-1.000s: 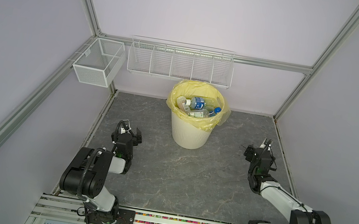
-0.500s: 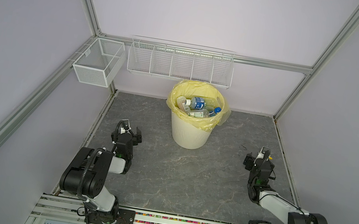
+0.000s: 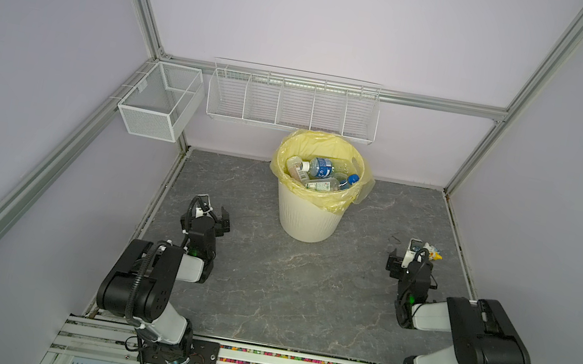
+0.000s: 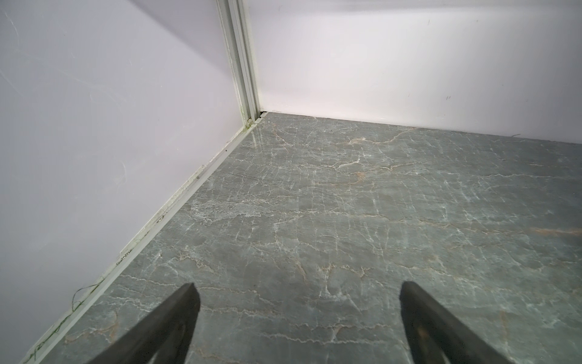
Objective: Throw the plastic bottles in the bin
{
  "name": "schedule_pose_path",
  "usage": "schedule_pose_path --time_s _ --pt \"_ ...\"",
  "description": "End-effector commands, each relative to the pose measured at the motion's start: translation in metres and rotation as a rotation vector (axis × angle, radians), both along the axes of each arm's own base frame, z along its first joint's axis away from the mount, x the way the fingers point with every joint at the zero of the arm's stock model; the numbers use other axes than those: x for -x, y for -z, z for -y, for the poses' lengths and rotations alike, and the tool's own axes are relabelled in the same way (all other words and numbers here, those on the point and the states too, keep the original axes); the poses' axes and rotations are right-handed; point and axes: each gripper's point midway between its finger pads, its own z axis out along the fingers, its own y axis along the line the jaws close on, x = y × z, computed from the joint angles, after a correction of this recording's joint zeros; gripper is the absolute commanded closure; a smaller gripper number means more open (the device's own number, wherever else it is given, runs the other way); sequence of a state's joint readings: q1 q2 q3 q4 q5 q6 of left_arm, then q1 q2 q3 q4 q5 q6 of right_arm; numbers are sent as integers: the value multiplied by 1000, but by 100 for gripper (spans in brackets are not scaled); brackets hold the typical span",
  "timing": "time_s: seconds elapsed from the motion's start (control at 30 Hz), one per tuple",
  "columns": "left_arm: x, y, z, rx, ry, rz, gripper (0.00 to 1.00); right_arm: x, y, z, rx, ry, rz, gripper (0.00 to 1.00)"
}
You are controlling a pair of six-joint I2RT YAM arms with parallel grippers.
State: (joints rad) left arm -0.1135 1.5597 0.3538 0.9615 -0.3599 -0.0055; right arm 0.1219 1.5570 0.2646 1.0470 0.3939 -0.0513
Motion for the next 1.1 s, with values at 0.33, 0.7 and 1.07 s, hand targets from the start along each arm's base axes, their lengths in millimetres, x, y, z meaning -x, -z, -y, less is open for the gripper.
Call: schedule_pose_path --time_s 0.33,0.7,1.07 --pt "-3 -8 1 -12 1 28 1 -25 -10 -3 -109 -133 -30 11" --pt "-3 -8 1 -11 0 28 1 -25 -9 -4 -110 -134 -33 12" --pt "-3 -8 1 -12 0 28 1 -26 -10 -3 -110 -134 -36 12"
